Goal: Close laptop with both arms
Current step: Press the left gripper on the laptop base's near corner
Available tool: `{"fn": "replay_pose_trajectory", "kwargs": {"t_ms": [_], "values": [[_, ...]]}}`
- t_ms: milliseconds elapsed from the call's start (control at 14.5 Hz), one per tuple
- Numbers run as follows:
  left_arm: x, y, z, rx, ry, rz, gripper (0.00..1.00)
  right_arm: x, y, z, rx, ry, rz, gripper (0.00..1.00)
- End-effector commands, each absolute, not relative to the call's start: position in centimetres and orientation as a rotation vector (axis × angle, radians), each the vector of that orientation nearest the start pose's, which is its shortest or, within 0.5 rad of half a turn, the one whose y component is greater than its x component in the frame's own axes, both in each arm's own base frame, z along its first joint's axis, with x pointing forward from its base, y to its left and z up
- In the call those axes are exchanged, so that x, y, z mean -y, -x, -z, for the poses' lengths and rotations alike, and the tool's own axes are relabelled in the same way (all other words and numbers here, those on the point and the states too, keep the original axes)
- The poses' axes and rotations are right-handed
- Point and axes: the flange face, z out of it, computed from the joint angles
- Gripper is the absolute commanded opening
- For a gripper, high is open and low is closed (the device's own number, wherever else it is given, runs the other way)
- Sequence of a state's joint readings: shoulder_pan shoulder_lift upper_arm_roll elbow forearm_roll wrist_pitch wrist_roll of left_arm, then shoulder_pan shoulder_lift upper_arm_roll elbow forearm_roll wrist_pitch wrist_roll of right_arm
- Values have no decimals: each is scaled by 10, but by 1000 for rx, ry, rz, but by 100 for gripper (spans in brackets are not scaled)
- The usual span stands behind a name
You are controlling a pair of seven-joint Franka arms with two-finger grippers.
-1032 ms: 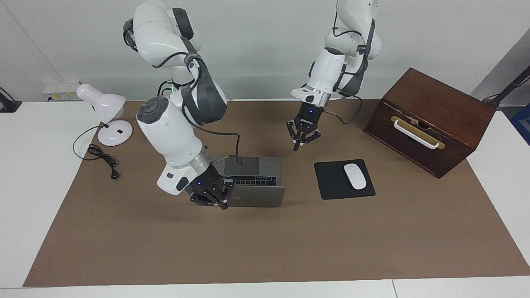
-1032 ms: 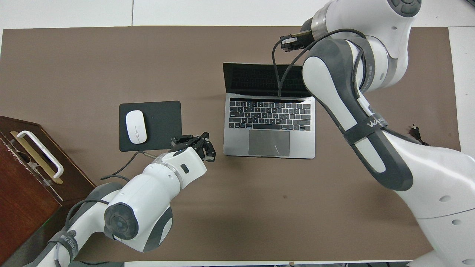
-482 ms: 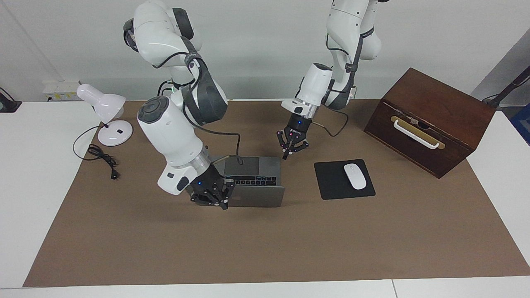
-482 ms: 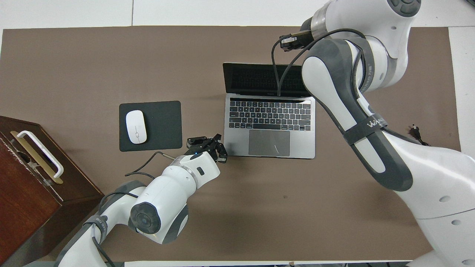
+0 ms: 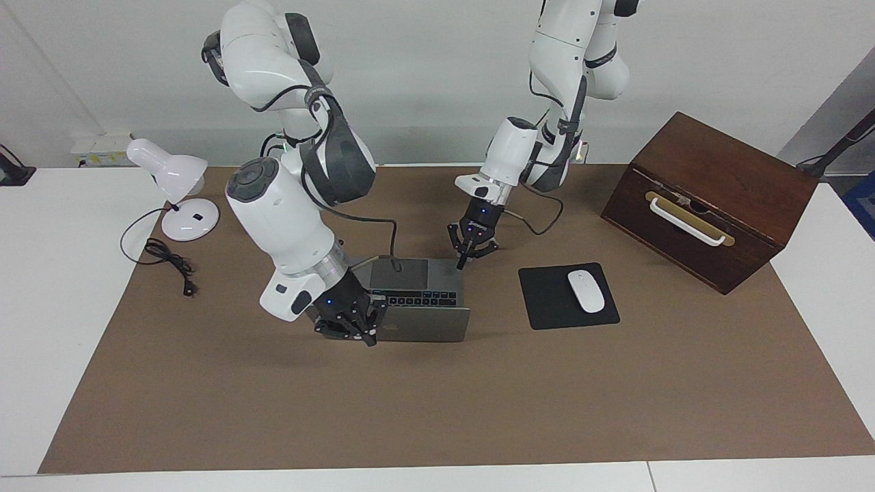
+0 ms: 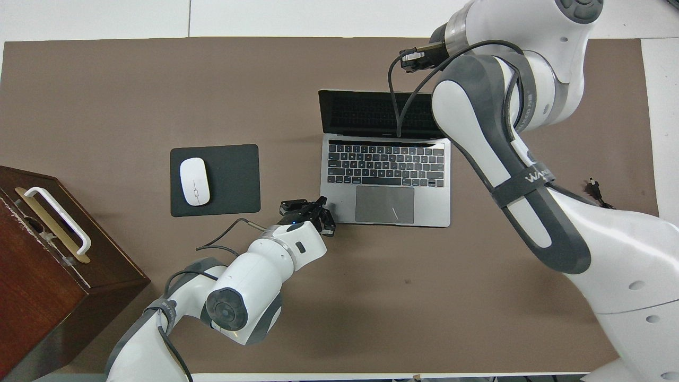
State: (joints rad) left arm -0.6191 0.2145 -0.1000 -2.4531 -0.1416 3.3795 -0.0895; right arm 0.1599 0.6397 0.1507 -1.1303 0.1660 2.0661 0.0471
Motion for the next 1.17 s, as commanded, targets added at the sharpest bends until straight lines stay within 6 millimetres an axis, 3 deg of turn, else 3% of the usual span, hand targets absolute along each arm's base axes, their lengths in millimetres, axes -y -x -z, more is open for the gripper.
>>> {"fn": "replay_pose_trajectory", "kwargs": {"t_ms": [0, 482, 688, 1101], "values": [[352, -407, -277, -798, 3171, 1113, 0, -210, -737, -472, 201, 2819, 389, 0], [358, -400, -265, -840, 3161, 1103, 0, -210, -736, -472, 197, 2816, 373, 0], [348, -405, -260, -959, 3079, 1100, 0, -208, -734, -470, 196, 2820, 343, 0], [330, -414, -255, -1034, 3005, 1093, 0, -214, -726, -456, 194, 2832, 268, 0]]}}
